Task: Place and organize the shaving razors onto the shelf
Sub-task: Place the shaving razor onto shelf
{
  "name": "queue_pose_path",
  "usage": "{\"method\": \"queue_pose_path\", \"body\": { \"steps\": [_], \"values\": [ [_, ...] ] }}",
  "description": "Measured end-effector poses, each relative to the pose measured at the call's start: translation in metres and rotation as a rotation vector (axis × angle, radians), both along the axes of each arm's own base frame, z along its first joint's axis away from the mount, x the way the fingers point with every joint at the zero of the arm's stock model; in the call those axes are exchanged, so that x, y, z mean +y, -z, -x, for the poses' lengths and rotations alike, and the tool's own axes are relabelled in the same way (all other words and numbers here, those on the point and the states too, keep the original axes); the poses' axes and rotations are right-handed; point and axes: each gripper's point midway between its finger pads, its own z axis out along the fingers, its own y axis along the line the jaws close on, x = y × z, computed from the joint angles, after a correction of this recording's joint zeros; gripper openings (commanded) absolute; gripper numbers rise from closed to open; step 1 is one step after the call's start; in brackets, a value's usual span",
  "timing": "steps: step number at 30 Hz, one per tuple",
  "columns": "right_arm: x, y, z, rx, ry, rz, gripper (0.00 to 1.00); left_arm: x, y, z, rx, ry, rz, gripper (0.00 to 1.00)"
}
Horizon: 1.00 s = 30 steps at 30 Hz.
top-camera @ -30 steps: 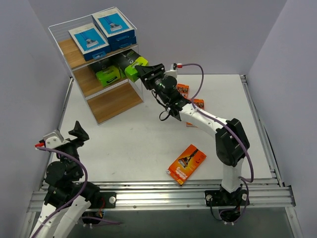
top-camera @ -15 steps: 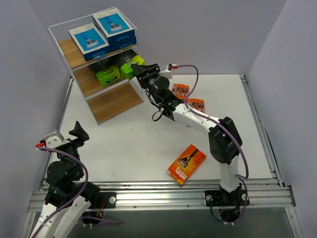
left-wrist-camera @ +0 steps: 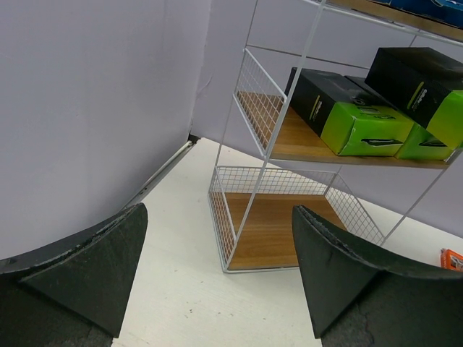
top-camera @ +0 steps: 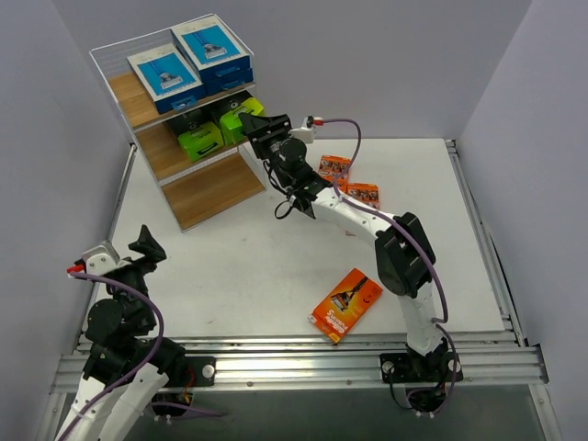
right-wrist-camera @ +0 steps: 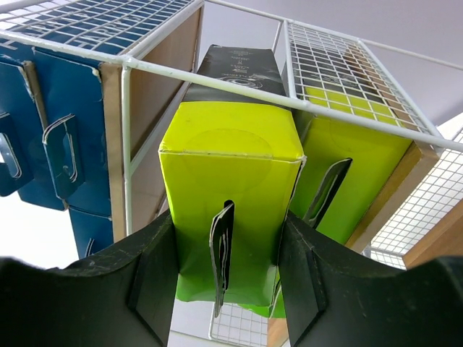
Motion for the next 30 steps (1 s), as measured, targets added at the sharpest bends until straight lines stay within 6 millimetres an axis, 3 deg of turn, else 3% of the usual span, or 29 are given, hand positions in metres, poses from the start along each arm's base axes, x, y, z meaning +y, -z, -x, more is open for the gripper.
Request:
{"method": "queue_pose_path", "body": {
  "steps": [9,12,13,16,30],
  "values": [
    [0.003,-0.002,-0.004,0.007,-0.001,-0.002,0.52,-0.001,0.000,0.000,0.000,0.006,0.000,0.89],
    [0.003,-0.005,-0.005,0.004,0.000,-0.009,0.65,-0.002,0.000,0.000,0.001,0.010,0.000,0.89],
    [0.003,-0.006,-0.004,0.002,-0.001,-0.009,0.74,-0.002,0.000,0.000,0.000,0.010,0.000,0.89],
    [0.004,-0.012,-0.004,-0.010,-0.004,-0.018,0.84,-0.002,0.000,0.000,0.000,0.010,0.000,0.89],
    [0.004,-0.008,-0.001,-0.007,-0.013,-0.013,0.90,-0.002,-0.001,0.001,-0.006,0.012,0.003,0.89]
  ]
}}
